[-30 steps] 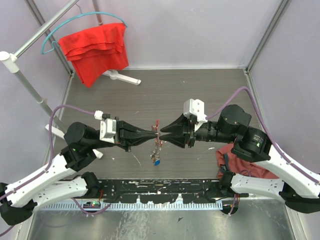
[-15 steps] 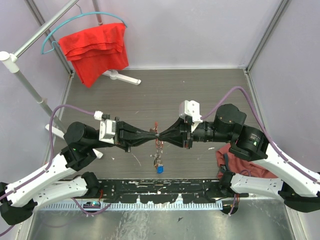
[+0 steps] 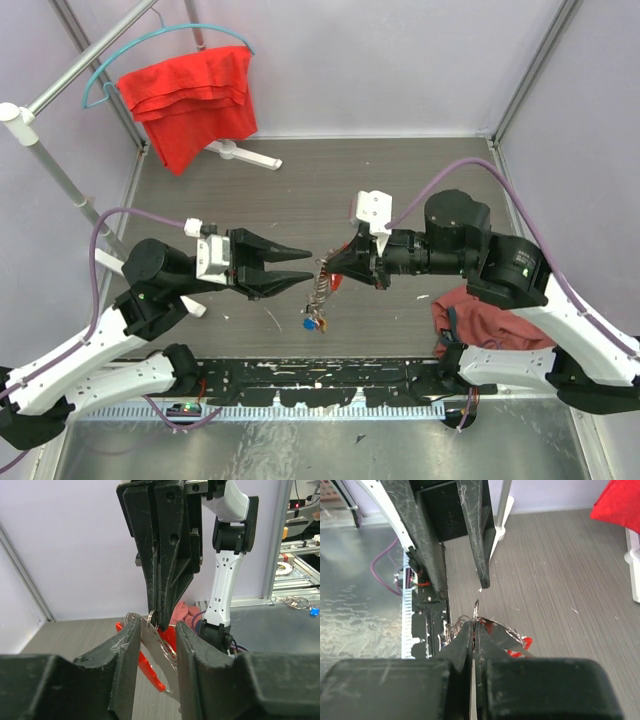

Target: Put the keys on the keyring

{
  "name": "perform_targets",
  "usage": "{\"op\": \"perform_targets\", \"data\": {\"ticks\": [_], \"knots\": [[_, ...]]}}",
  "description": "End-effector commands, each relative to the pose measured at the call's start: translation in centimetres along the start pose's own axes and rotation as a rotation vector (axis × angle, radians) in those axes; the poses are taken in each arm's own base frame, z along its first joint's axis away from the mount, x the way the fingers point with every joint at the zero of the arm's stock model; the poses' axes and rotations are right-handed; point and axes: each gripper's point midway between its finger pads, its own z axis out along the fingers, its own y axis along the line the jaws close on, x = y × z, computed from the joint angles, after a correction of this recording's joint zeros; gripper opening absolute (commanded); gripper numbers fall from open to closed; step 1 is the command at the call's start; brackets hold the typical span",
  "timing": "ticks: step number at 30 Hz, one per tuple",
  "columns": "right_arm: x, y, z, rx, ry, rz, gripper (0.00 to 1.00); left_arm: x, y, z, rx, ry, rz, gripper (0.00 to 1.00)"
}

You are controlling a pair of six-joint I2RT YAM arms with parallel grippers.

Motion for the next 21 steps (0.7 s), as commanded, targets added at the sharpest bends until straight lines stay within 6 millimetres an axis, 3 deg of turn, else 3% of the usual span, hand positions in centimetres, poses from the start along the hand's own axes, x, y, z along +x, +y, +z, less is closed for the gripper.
{"op": "perform_targets", "data": {"ticks": [1,11,21], "knots": [[0.9,-1.4,-1.2,0.069,0.141,-0.042,0.01,0.3,1.1,-0.3,-0.055,0.064,0.026,0.43],[7.3,-3.2,-1.2,0.138,0.530,0.046,0.01,5.1,2.7,-1.3,-0.132,0.246,0.027,0.43],[6.9,-2.5,0.0,0.074,0.499,0.053,0.01,7.7,1.9,-1.2,-0.058,0.344,0.007,0.40]]}}
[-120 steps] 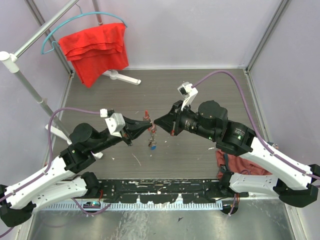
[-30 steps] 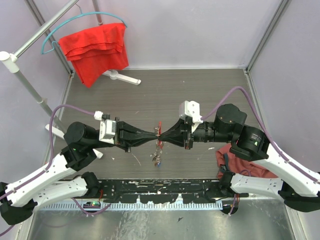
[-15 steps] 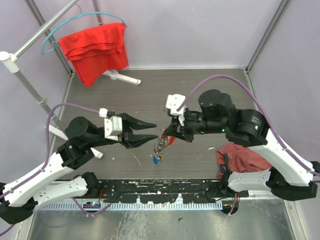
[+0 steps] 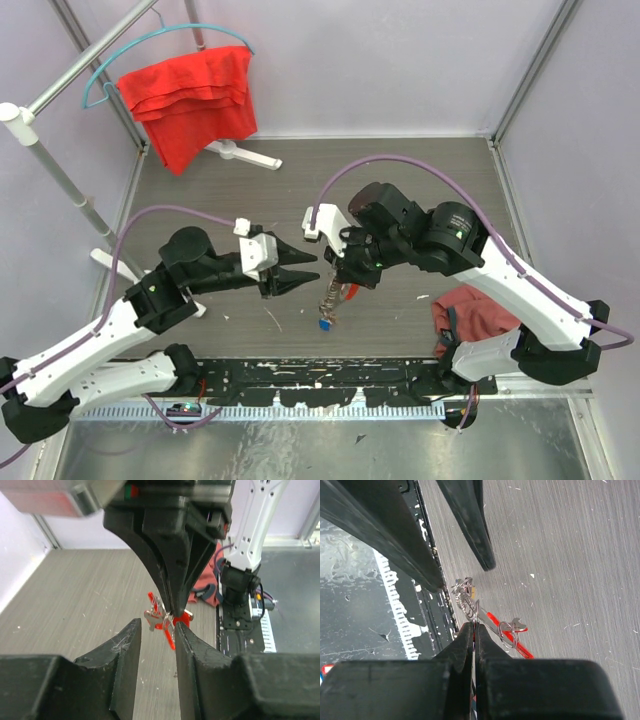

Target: Put the keys on the keyring

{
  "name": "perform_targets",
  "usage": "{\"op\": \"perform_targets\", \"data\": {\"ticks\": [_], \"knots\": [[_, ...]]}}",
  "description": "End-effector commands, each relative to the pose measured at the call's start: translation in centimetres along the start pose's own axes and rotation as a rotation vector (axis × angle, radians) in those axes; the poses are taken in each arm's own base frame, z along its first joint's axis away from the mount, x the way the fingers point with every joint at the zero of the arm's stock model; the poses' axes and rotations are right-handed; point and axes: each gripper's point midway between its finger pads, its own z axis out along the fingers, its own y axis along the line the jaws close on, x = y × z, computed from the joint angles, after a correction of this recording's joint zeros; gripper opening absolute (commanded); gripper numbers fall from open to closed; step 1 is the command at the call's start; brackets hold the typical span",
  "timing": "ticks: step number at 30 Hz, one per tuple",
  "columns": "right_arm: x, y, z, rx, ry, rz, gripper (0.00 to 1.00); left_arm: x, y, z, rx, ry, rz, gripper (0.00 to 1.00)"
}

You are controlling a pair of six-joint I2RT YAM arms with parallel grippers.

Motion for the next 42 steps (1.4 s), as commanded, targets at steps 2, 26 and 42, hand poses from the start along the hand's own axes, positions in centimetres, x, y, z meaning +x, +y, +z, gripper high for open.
{"op": "perform_targets", "data": {"ticks": [2,26,42], "knots": [[-2.7,0.7,-2.1,-0.020,-0.138,-0.040,0.01,0.5,-0.6,0.4,0.059,0.048,0.013,0.40],[-4.3,1.6,-2.5,-0.063,-0.226,-0.052,0.01,0.6,-1.4,1.5,0.142,0.065,0.022,0.29],[-3.9,1.5,-1.6,-0.071,-0.204,-0.041,0.01,-0.5,-1.7,1.7,0.165,0.033,0.027,0.27]]}}
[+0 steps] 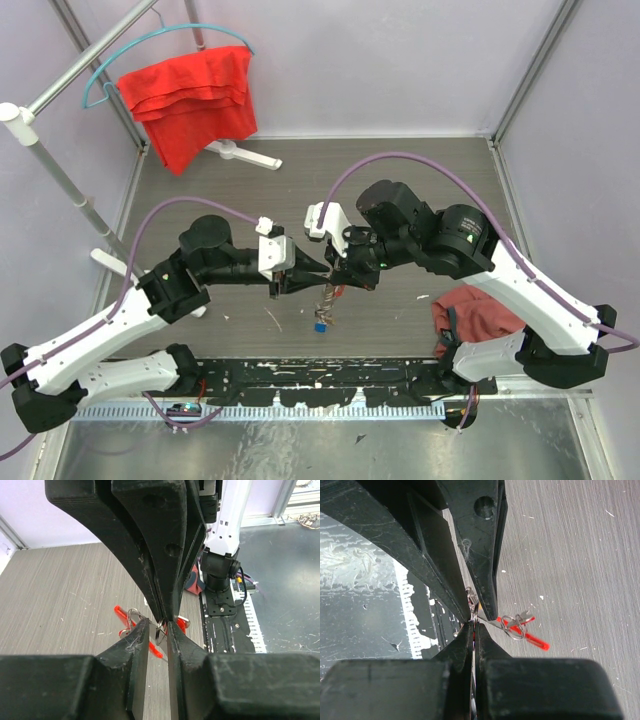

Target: Put the keys on the keyring

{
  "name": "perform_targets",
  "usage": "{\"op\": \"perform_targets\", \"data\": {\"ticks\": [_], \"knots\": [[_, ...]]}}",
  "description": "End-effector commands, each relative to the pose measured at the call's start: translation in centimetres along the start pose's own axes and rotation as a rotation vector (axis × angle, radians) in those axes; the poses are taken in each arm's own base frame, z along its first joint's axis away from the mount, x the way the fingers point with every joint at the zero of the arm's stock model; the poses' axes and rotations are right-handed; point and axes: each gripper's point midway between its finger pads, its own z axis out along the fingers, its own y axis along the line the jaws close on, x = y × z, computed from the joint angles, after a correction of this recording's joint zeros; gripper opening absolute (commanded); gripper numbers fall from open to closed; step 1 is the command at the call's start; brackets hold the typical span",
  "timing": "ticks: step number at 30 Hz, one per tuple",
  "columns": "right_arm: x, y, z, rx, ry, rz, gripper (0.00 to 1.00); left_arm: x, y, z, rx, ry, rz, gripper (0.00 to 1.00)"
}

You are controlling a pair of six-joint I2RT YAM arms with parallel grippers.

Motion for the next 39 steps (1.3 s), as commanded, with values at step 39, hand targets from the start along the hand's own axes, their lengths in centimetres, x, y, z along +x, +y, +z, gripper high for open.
{"op": "perform_targets", "data": {"ticks": [39], "knots": [[-8.6,-3.7,-4.9,0.262,-0.745,0.296,0.40,-6.2,4.0,-5.6,-0.409,-0.528,-0.087,0.00]]}}
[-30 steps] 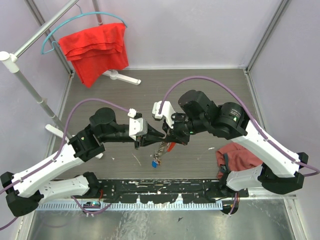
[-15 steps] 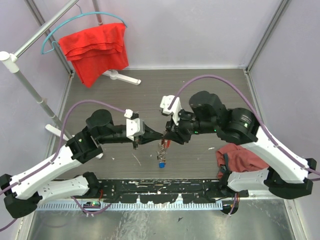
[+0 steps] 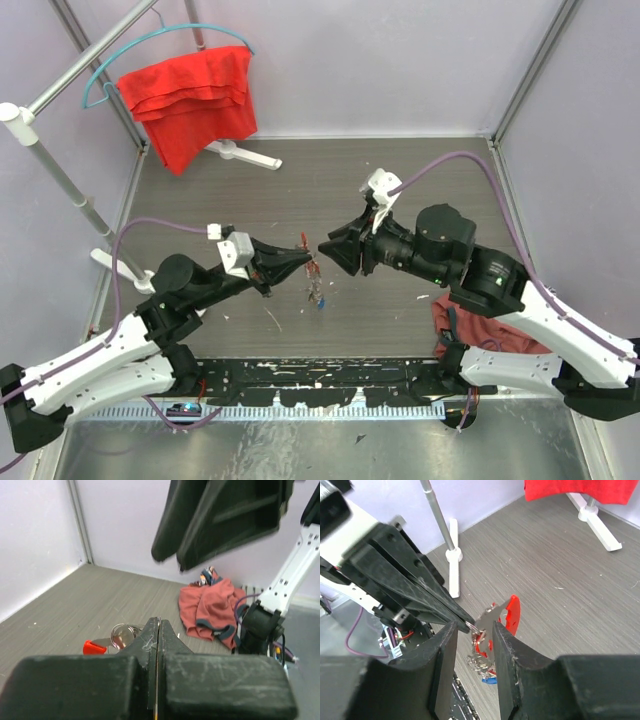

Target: Put the keys on the keyring

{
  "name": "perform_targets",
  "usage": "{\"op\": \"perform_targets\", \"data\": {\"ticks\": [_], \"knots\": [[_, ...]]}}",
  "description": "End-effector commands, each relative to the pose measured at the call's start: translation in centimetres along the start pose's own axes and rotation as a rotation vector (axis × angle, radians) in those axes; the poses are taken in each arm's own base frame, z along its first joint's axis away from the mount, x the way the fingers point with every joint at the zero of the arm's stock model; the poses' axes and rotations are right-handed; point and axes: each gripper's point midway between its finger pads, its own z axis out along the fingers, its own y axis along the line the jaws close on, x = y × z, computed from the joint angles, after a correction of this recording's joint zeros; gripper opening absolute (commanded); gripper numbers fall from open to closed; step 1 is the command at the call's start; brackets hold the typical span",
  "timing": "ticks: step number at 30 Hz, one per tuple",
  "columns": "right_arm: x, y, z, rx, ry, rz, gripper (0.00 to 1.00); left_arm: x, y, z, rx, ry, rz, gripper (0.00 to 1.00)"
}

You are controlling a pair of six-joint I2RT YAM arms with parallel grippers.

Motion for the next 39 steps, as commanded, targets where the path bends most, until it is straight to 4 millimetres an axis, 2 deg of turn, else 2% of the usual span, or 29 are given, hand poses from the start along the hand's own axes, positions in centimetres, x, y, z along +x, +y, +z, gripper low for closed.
{"op": "perform_targets", "data": {"ticks": [1,6,13,20,25,30,39], "knots": [[-2.5,0.6,0.1,-0.034,-0.138,-0.016,0.40,-6.9,0.4,-0.8,-0.045,-0.281,-0.040,0.00],[-2.6,2.0,-1.0,-0.138,-0.159,-0.163,0.40,-8.2,-0.4,-1.5,-0.009,-0.343,-0.052,0.00],[-3.2,4.1,-2.5,-0.270,-0.190,-0.280,0.32,-9.9,-2.2,-1.8,0.091,-0.396,-0.048,0.00],[-3.4,6.6,-2.5,-0.414,-0.183,-0.317,0.34,-10.7,-3.7,-1.4,0.183,-0.416,-0.059,0.00],[-3.4,6.9,-2.4,-0.433,-0.181,-0.322,0.34,-11.0,-4.2,-1.2,0.219,-0.420,-0.059,0.00],[-3.1,6.9,-2.4,-0.438,-0.169,-0.321,0.26,-11.1,-4.4,-1.2,0.227,-0.422,-0.059,0.00],[-2.4,6.7,-1.9,-0.434,-0.143,-0.320,0.29,-11.2,-5.1,-0.9,0.276,-0.415,-0.058,0.00]]}}
